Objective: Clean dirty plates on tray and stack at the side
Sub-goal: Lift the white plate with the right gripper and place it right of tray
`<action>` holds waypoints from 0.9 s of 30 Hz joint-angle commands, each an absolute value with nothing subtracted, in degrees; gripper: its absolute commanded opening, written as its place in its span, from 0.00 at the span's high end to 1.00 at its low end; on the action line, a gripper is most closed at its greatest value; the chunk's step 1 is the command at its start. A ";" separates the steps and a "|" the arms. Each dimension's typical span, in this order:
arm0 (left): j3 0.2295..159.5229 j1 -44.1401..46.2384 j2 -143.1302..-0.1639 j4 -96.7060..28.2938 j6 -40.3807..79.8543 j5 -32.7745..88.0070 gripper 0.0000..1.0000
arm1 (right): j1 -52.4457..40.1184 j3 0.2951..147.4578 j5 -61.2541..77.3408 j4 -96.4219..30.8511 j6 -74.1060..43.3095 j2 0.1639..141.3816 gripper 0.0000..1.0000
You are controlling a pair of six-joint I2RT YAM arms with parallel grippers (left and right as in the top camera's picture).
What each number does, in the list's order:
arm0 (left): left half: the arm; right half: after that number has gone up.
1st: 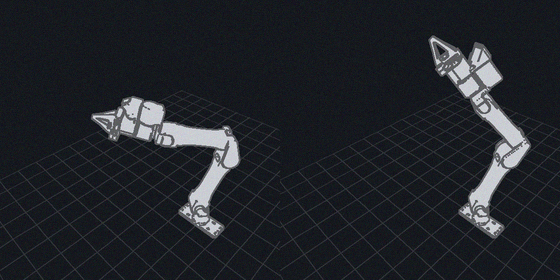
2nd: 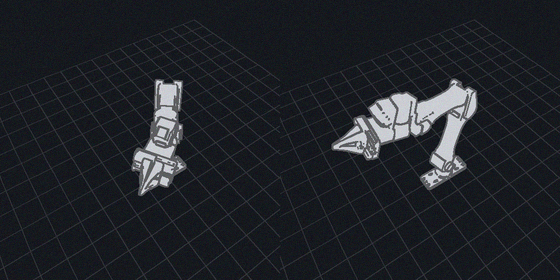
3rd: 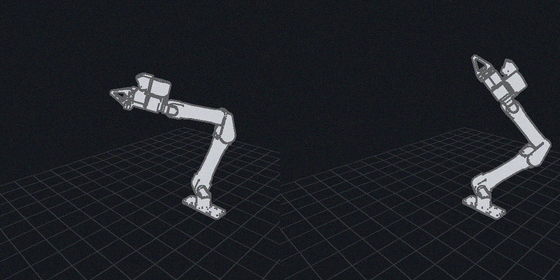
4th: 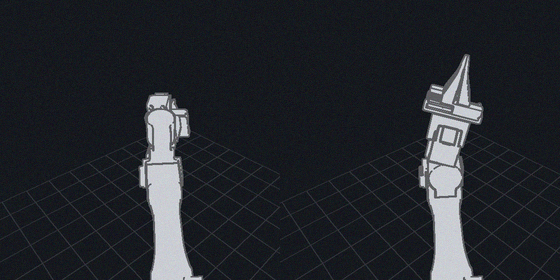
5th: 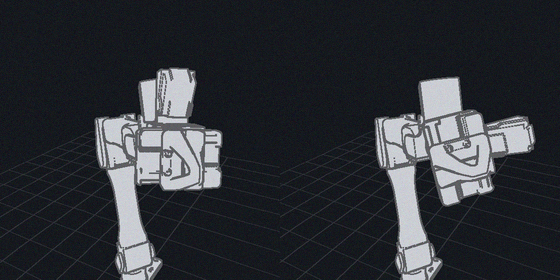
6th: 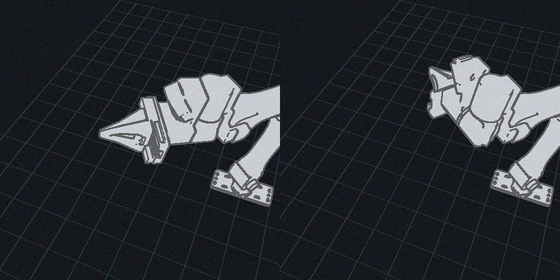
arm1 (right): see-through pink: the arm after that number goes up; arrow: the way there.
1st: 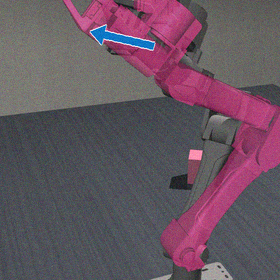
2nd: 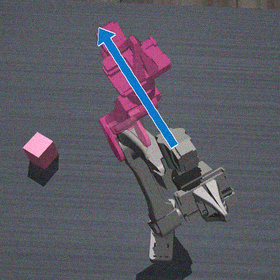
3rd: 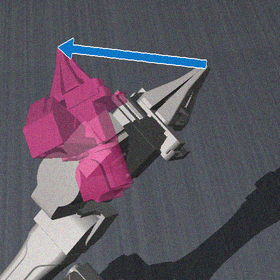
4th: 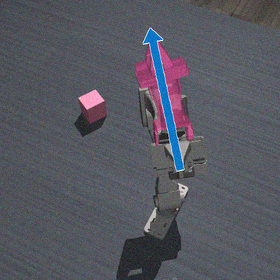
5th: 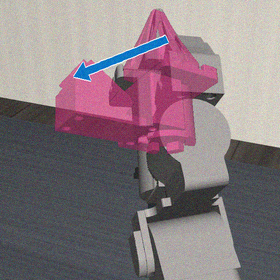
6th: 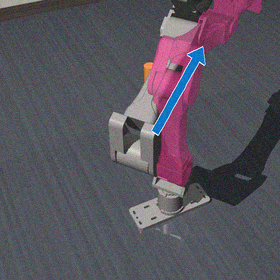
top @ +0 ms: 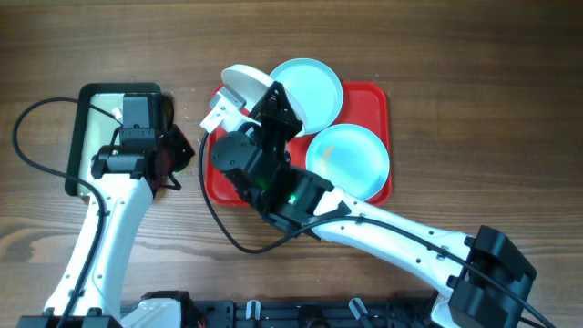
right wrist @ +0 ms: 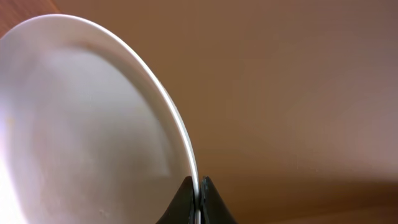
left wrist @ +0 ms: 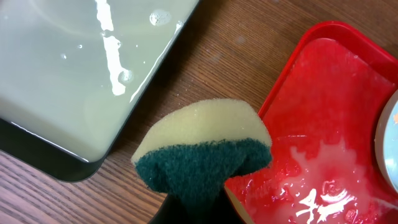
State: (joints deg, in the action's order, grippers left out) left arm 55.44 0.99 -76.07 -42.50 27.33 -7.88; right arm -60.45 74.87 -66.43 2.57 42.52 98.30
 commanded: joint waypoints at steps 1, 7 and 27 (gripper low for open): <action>55.51 0.62 -76.12 -42.54 27.92 -8.43 0.96 | -60.05 75.83 -61.60 -3.77 29.52 97.08 0.96; 55.51 0.62 -76.12 -42.89 27.92 -8.43 0.96 | -50.11 75.85 -37.85 -20.64 -2.68 94.74 0.96; 55.48 0.62 -76.12 -43.33 27.92 -8.38 0.96 | 19.38 75.61 12.21 -33.19 -12.97 112.03 0.84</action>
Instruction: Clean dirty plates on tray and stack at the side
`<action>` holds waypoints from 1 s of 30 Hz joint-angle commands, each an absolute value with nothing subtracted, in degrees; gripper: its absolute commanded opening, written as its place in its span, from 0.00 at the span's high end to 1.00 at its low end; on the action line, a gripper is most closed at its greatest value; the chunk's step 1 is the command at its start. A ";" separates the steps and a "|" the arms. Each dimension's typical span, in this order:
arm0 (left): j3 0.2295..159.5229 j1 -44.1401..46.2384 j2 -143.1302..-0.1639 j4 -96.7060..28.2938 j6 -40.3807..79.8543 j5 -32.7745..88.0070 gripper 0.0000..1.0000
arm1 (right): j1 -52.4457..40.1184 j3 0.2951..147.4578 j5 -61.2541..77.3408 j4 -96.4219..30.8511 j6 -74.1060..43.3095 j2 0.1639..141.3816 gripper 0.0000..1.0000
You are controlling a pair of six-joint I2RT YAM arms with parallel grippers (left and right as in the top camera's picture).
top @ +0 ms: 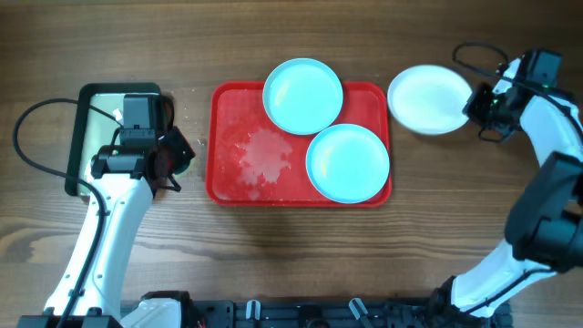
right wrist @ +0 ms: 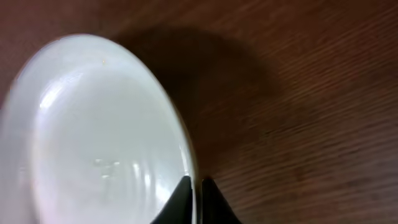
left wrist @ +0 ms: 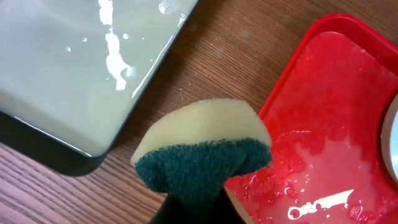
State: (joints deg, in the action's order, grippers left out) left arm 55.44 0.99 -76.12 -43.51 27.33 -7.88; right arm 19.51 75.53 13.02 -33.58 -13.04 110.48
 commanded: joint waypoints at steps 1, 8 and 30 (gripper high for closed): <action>55.48 0.62 -76.12 -43.33 27.92 -8.38 0.96 | 19.38 75.68 12.82 -33.12 -12.86 111.83 0.78; 55.48 0.62 -76.12 -43.24 27.92 -6.72 0.96 | 13.52 75.75 46.13 -26.98 -17.12 105.36 0.00; 55.48 0.62 -76.14 -43.03 27.88 -2.37 0.96 | -20.40 75.72 -1.04 -14.15 -36.45 119.42 0.71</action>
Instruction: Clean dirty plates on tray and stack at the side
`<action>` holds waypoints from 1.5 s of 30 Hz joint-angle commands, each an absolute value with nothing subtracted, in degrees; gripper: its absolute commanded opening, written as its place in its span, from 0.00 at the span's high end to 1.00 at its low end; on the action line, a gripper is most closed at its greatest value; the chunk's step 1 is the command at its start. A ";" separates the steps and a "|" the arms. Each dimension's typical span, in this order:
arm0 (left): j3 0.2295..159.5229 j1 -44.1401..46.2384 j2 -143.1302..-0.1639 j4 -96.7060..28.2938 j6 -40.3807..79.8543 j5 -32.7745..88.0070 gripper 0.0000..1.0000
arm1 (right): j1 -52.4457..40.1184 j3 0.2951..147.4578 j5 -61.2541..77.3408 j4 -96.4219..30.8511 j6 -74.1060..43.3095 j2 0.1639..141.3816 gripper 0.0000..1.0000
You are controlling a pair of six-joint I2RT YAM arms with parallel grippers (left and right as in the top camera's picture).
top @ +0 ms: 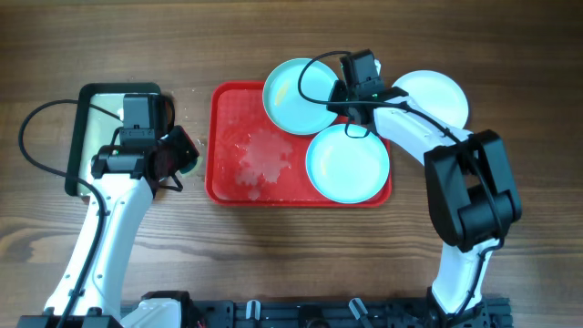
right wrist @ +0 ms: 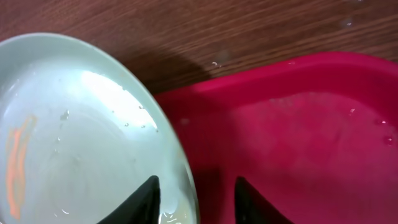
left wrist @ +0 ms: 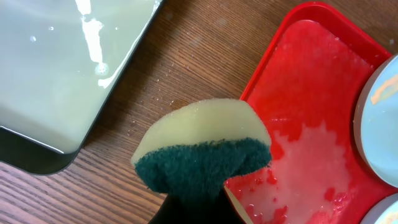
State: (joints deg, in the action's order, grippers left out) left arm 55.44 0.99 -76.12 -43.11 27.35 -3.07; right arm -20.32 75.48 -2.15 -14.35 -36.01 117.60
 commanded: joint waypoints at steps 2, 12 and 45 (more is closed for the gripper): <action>55.48 0.62 -76.14 -42.98 27.88 -2.37 0.96 | -20.43 75.72 0.05 -14.15 -36.60 119.44 0.83; 55.48 0.62 -76.14 -42.96 27.90 -2.35 0.96 | -27.97 75.72 11.38 -17.69 -34.48 119.48 0.96; 55.40 14.28 -107.72 -22.87 14.52 -2.52 0.87 | -32.08 75.72 17.45 -23.42 -29.54 119.48 0.96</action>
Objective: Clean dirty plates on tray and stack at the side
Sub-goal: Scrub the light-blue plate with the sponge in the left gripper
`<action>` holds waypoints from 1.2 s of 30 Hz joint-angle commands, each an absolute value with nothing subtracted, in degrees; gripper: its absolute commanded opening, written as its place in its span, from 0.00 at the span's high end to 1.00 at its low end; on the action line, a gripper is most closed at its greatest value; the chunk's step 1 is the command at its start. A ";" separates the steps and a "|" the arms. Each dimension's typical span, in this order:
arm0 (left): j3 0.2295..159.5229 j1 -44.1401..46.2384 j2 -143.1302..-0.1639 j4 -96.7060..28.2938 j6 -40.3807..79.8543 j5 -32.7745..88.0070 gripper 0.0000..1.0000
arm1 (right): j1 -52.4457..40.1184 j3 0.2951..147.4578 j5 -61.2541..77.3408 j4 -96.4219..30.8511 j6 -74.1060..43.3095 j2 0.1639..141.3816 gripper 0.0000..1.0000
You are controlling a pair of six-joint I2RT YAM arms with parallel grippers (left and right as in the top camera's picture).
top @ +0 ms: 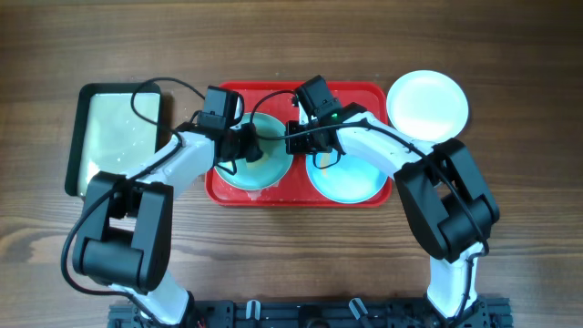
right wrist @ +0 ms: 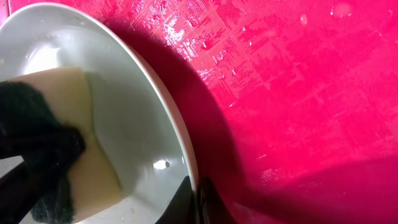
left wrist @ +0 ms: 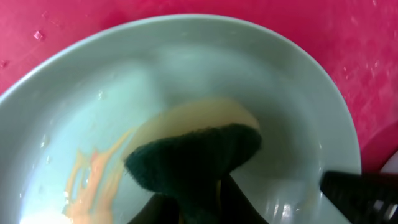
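A pale blue plate (top: 264, 159) with an orange smear (left wrist: 93, 177) sits over the left half of the red tray (top: 219, 187). My right gripper (top: 293, 138) is shut on its right rim (right wrist: 186, 155). My left gripper (top: 241, 144) is shut on a yellow and green sponge (left wrist: 193, 149), which is pressed into the plate's bowl. A second blue plate (top: 346, 173) lies at the tray's right. One white plate (top: 428, 102) rests on the table to the right of the tray.
A black basin (top: 114, 137) of cloudy water stands left of the tray. The tray floor (right wrist: 298, 93) is wet. Both arms cross over the tray's back half, their cables looping above it.
The blue plate has gone from the tray's back edge to its left half, and my right gripper, open at its rim then, is shut on it. The sponge has moved from beside the basin into that plate.
My right gripper first held the white plate over the tray's left end, then had it over the table right of the tray. Then the white plate lay there, with my right gripper open at the back blue plate. The left gripper kept the sponge throughout, now inside that plate.
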State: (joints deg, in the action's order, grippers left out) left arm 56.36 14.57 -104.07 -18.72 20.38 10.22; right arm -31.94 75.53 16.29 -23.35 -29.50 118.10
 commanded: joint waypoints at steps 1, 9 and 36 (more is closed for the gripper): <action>55.40 14.28 -107.59 -24.12 14.52 -7.01 0.93 | -32.08 75.72 17.43 -23.42 -29.54 119.48 0.95; 56.23 14.48 -98.59 -30.46 14.96 -19.94 0.96 | -32.08 75.72 17.43 -23.18 -29.54 119.48 0.96; 56.93 14.24 -93.76 -32.47 21.98 -27.99 0.96 | -32.08 75.77 17.93 -21.91 -28.25 119.07 0.96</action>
